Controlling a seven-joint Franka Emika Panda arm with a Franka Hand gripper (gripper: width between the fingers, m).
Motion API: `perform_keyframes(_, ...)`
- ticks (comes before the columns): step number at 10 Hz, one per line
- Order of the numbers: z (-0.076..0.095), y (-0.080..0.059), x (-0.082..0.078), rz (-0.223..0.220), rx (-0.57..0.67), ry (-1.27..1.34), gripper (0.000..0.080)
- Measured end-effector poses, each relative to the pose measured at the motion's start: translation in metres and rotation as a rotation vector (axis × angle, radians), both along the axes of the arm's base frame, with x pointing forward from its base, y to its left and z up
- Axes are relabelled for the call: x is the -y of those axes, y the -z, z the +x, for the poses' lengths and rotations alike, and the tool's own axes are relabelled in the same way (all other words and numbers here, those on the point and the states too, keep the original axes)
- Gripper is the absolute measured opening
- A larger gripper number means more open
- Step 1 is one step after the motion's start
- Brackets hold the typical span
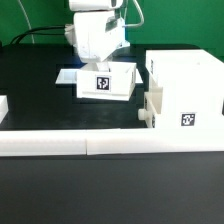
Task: Assemble drawer
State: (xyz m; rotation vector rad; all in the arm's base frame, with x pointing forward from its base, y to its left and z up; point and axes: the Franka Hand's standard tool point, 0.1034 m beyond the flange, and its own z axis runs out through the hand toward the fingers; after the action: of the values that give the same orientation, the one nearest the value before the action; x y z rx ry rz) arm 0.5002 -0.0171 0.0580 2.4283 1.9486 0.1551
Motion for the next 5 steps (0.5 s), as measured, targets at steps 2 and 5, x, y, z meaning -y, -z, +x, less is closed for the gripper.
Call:
perform_keyframes(2, -0.0003, 0.0005, 0.0006, -0.007, 0.001, -0.046, 0.0042)
perform_keyframes(5, 0.0029, 0.0007, -0.0001, -0.009, -0.013, -0.057, 0.0042)
